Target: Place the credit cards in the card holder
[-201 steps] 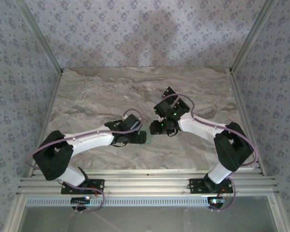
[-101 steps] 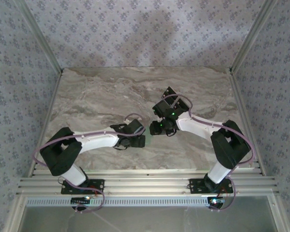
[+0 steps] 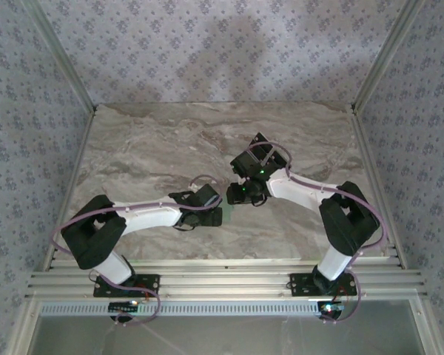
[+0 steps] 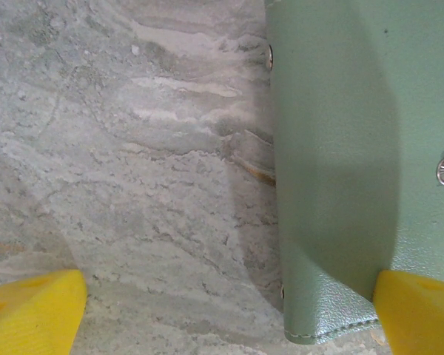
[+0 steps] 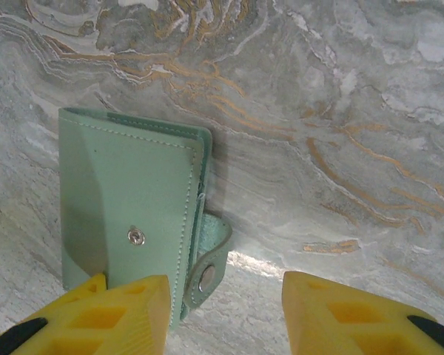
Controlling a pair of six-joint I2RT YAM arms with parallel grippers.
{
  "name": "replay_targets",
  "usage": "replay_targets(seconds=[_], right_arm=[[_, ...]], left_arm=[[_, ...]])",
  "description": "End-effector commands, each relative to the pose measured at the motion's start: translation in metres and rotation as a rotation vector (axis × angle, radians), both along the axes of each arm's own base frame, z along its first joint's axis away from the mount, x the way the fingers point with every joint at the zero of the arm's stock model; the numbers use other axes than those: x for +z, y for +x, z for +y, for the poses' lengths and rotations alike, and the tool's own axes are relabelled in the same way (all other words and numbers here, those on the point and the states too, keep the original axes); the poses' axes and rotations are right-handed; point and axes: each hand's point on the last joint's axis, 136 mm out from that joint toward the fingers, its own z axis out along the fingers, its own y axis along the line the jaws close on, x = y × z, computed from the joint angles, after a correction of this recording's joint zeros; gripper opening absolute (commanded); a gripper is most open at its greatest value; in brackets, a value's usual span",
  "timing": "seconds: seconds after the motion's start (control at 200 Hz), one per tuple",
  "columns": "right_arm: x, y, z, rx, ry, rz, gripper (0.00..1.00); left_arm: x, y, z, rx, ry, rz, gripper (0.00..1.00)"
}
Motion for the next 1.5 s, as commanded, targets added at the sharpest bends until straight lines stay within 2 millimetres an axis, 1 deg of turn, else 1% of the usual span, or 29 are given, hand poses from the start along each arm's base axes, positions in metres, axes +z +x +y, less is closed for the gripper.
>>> replay_targets(seconds=[0.0,0.155,0.31,0.43,0.605,0.72,0.765,0.874,0.989,1.114,1.274,1.364,1.494], right_arm=[[-0.001,0.001,0.003,0.029,-0.029,0.003,0.45],[-0.008,0.003,0.002,0.038,-0.058,0.011,0.43],[-0.013,0.003,0.001,0.04,-0.068,0.022,0.35],[-0.014,0.003,0.0,0.038,-0.069,0.024,0.25],[-0.011,0.003,0.0,0.036,-0.063,0.021,0.15],[-0.01,0.003,0.0,0.038,-0.058,0.02,0.05],[-0.009,0.003,0.0,0.04,-0.054,0.022,0.0],[-0.008,0.003,0.0,0.038,-0.046,0.023,0.0],[-0.007,0.003,0.0,0.036,-0.039,0.025,0.0],[-0.008,0.003,0.0,0.032,-0.034,0.028,0.0],[-0.008,0.002,0.0,0.03,-0.029,0.031,0.0],[-0.008,0.002,0.0,0.029,-0.025,0.033,0.0],[-0.008,0.001,0.001,0.027,-0.02,0.038,0.0]], left_arm=[[-0.013,-0.007,0.01,0.005,0.055,0.026,1.0],[-0.014,-0.006,0.009,0.005,0.052,0.026,1.0],[-0.013,-0.006,0.009,0.005,0.052,0.025,1.0],[-0.013,-0.005,0.008,0.006,0.05,0.023,1.0],[-0.013,-0.006,0.008,0.005,0.047,0.026,1.0],[-0.011,-0.005,0.007,0.002,0.044,0.021,1.0],[-0.007,-0.003,0.006,-0.001,0.046,0.013,1.0],[0.008,0.003,0.004,-0.014,0.045,-0.012,1.0],[0.029,0.009,0.003,-0.014,0.025,-0.039,1.0],[0.041,0.014,0.008,-0.002,0.009,-0.05,1.0],[0.041,0.013,0.015,0.008,-0.005,-0.048,1.0],[0.04,0.012,0.013,0.005,-0.026,-0.048,1.0],[0.033,0.009,0.008,0.0,-0.061,-0.034,1.0]])
